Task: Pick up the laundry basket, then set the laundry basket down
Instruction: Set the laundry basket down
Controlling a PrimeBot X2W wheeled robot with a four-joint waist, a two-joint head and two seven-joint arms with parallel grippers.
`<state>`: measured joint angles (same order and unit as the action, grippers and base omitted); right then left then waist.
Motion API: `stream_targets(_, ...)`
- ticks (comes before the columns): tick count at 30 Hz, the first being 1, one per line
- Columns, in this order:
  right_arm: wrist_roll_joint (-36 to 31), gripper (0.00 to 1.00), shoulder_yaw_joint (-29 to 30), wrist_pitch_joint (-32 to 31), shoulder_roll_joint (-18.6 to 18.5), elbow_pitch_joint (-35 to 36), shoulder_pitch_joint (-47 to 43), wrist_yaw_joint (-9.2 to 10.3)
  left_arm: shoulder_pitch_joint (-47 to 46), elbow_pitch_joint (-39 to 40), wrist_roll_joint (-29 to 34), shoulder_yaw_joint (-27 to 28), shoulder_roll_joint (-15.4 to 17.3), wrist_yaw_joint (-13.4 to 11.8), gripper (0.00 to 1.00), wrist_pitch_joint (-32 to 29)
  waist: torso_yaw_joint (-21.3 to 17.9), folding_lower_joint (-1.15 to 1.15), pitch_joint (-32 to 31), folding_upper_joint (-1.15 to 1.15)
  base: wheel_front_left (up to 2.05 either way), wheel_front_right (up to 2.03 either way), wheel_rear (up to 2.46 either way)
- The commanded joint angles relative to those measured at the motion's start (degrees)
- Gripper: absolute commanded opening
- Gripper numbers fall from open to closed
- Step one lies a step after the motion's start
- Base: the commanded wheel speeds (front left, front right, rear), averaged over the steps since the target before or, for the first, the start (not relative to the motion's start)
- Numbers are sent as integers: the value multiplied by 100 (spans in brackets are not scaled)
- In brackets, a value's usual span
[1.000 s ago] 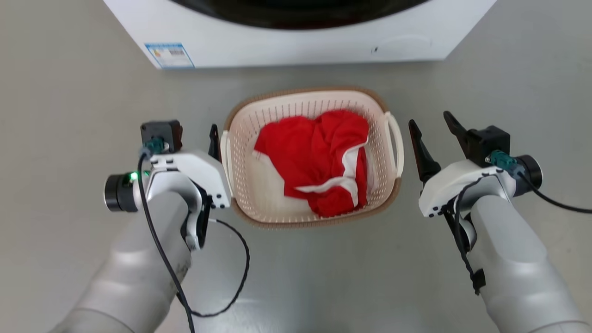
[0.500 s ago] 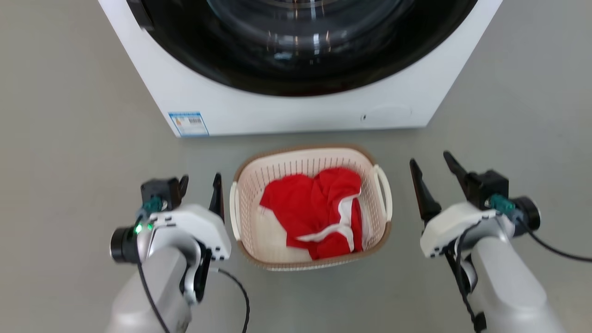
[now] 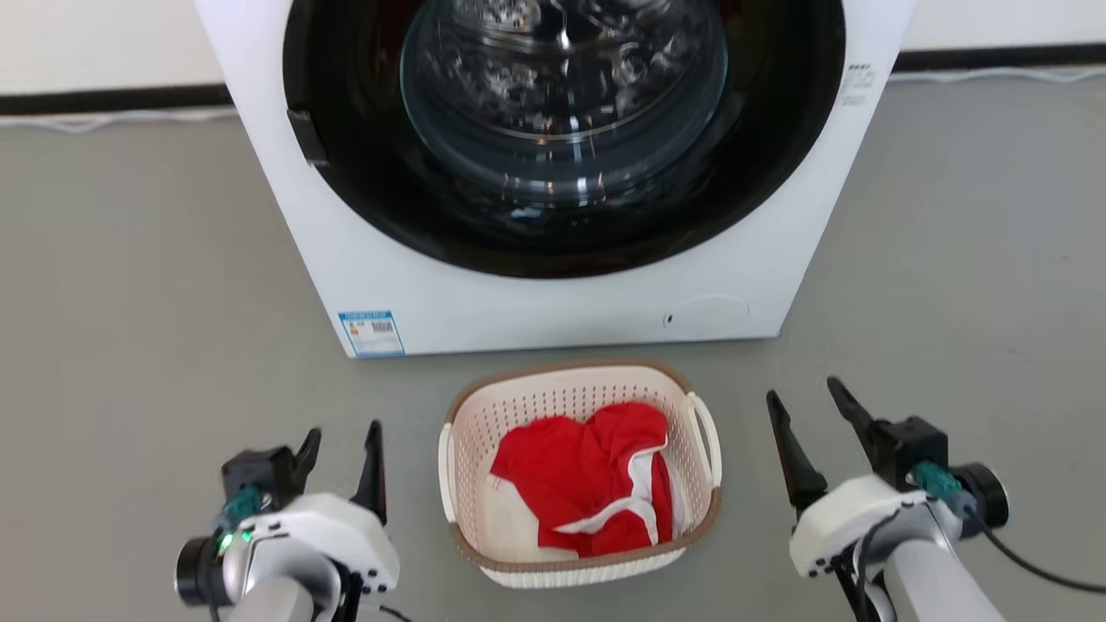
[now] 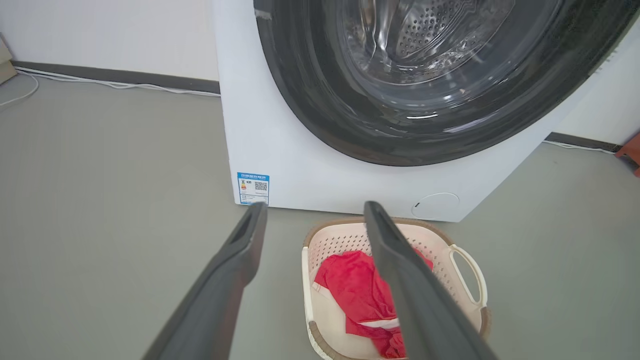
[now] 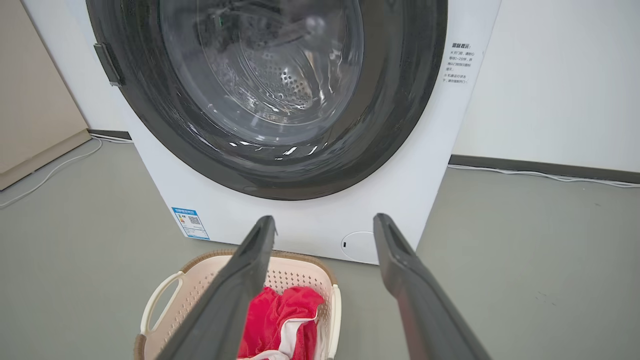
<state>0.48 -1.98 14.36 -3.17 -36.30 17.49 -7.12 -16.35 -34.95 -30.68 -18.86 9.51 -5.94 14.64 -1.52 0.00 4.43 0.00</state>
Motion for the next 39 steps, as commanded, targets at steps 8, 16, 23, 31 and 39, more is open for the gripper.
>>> stream_targets(8, -41, 100, 9, 63, 29, 558, -403, -36, 527, 771, 263, 652, 122, 40, 100, 36, -59, 0, -311, 0, 0, 0, 0)
stream_targets(16, -36, 100, 114, 63, 29, 902, -779, -36, 1111, 1363, 304, 1190, 62, 84, 100, 36, -188, 0, -503, 0, 0, 0, 0)
stream_targets(23, -64, 100, 219, 51, 29, 1101, -1002, -36, 1521, 1800, 409, 1509, 28, 108, 100, 36, -288, 0, -624, 0, 0, 0, 0)
stream_targets(31, -71, 100, 320, -11, 29, 1273, -1248, -36, 1856, 2111, 478, 1706, -73, 62, 100, 36, -305, 0, -701, 0, 0, 0, 0)
stream_targets(39, -52, 100, 422, -22, 29, 1334, -1335, -36, 1996, 2245, 496, 1722, -90, 6, 100, 35, -272, 0, -717, 0, 0, 0, 0)
